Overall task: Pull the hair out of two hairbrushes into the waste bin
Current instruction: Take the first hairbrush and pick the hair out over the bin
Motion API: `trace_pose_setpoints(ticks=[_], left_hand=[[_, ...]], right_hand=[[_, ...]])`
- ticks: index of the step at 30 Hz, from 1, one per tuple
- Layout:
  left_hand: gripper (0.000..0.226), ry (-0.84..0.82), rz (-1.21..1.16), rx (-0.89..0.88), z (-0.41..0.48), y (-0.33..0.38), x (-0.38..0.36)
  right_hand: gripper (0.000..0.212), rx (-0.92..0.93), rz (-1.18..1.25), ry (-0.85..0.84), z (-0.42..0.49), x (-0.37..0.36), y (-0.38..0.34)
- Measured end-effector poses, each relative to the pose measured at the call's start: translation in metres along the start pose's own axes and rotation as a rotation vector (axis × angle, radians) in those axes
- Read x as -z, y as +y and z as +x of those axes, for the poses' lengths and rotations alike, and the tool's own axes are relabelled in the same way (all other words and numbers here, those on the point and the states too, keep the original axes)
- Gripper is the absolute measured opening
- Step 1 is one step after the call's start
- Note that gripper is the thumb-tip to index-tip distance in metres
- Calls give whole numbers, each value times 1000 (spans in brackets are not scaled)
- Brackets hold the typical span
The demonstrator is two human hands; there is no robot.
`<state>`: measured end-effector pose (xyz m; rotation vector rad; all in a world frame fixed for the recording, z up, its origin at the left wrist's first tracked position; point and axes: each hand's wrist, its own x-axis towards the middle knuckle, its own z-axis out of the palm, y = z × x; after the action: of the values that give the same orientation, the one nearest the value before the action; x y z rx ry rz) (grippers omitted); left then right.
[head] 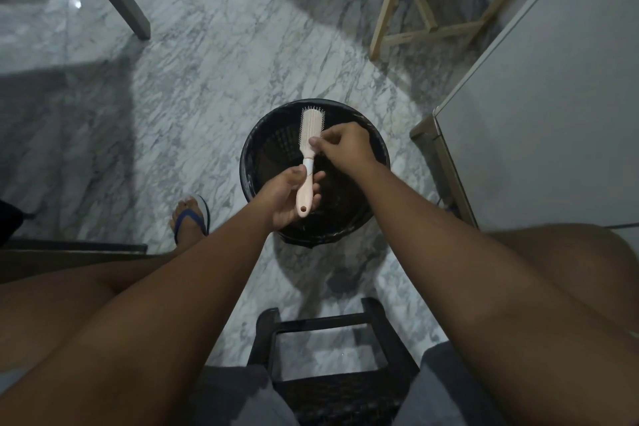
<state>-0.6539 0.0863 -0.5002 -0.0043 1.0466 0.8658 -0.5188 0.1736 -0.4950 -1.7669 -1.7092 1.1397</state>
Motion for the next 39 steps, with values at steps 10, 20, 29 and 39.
trace_pose_setpoints(ticks=[10,20,29,39], left_hand=[[36,68,51,19,1,0,12],[14,-47,87,-2,-1,-10,8],[10,-81,91,-13,-4,-9,13],[15,-88,89,-11,-6,-9,15]], right_hand=[[23,-142,61,192,5,14,2],[75,-19,-10,-1,-3,4,-6],[17,-80,1,111,18,13,-13],[61,-176,87,-192,-3,18,-16]])
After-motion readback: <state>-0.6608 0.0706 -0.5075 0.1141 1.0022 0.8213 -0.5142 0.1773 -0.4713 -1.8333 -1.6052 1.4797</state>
